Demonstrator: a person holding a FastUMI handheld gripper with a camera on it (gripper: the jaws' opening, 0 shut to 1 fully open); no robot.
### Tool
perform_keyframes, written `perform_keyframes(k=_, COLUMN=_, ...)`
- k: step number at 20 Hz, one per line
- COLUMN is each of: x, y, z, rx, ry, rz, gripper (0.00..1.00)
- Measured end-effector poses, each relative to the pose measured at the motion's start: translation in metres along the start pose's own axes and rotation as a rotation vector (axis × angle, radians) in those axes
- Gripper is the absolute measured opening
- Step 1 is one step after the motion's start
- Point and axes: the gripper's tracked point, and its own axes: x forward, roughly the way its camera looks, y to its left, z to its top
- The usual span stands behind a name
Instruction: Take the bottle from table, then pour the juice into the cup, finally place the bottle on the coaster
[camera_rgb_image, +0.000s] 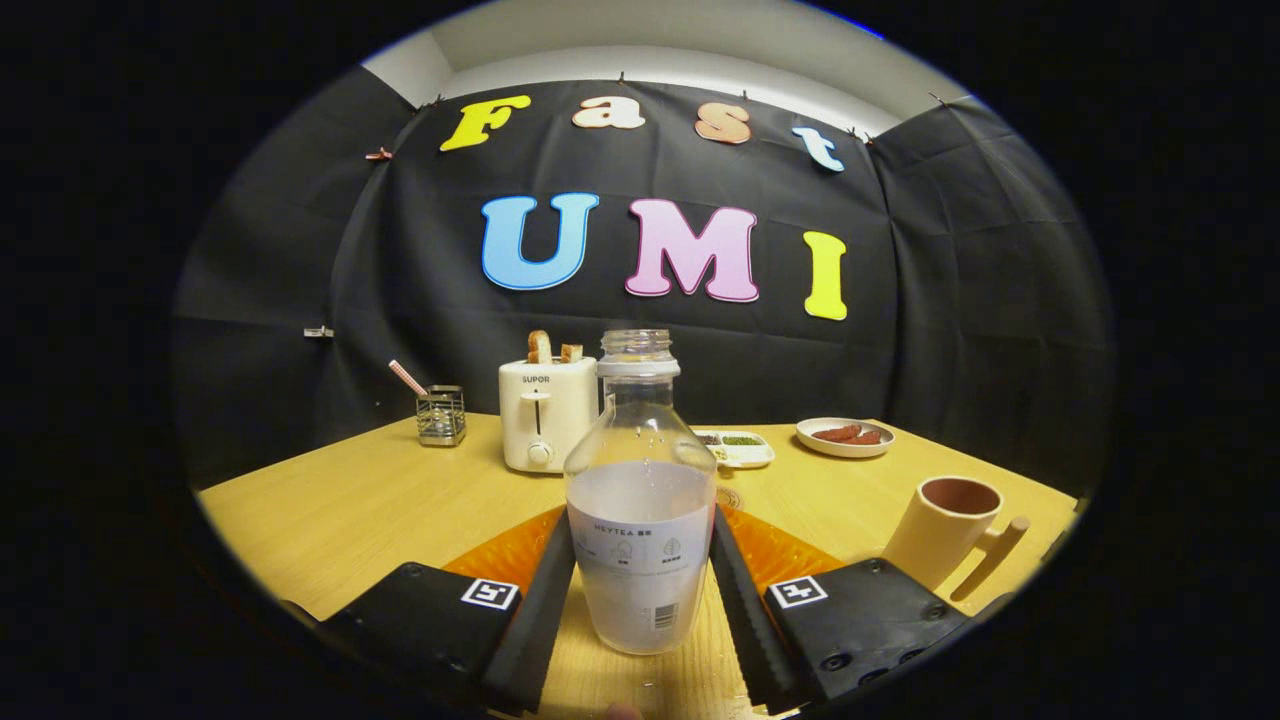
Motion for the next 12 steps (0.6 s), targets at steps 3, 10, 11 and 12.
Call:
perform_keyframes(k=3, x=-0.003, y=0.003, z=0.033, rx=0.016, ry=0.003, rz=-0.012, gripper=0.75)
perform_keyframes(k=10, x=-0.008, y=0.011, z=0.083, rx=0.042, ry=0.002, rz=-0.030, gripper=0.75)
perform_keyframes(k=11, x=-0.008, y=0.012, z=0.085, rx=0.048, ry=0.003, rz=-0.030, gripper=0.75)
perform_keyframes(k=12, x=-0.009, y=0.013, z=0.086, rx=0.057, ry=0.008, rz=-0.027, gripper=0.75)
